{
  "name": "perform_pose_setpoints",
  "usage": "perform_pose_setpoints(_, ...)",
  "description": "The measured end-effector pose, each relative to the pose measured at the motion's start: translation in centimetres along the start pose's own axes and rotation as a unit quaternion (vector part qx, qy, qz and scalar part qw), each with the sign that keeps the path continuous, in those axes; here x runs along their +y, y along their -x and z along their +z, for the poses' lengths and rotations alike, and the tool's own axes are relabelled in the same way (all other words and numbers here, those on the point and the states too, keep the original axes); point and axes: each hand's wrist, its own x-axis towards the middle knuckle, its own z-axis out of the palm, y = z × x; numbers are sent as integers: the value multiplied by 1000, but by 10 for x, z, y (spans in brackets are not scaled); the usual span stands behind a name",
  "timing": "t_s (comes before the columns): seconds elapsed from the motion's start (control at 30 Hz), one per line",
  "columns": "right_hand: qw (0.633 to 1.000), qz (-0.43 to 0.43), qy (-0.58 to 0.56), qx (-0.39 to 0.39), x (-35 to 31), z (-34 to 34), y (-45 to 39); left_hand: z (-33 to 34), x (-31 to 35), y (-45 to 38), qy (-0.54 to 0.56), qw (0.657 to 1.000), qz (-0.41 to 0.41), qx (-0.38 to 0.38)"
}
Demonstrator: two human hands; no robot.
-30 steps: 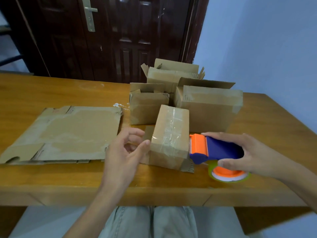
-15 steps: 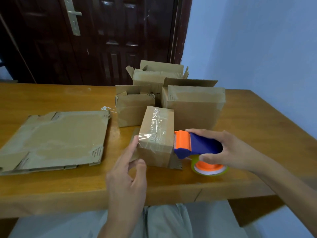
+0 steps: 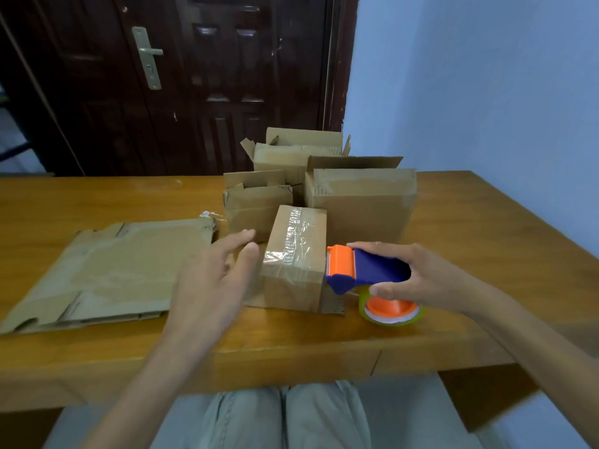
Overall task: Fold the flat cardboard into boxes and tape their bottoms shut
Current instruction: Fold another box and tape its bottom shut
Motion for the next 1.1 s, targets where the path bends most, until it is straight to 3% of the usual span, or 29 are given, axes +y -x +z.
perform_pose_setpoints(0.07, 1000, 2, 0, 3, 1, 0, 1, 12, 19, -13, 23, 999, -18, -19)
perform_pose_setpoints(0.2, 1000, 4, 4, 3, 1, -2, 2, 48, 34, -23, 126, 973, -127, -143)
perform_pose_setpoints(0.53, 1000, 3, -5, -3, 6, -2, 1, 50, 15, -22, 359, 895, -239, -112)
perform_pose_setpoints(0.77, 1000, 6, -12, -1, 6, -3, 1, 40, 24, -29, 146, 964, -141, -171)
perform_pose_setpoints(0.87, 1000, 6, -13, -2, 6, -3, 1, 37, 34, -44, 28, 975, -115, -188)
perform_pose_setpoints(1.1, 1000, 8, 2, 4, 3, -4, 3, 48, 29, -41, 82, 970, -97, -208)
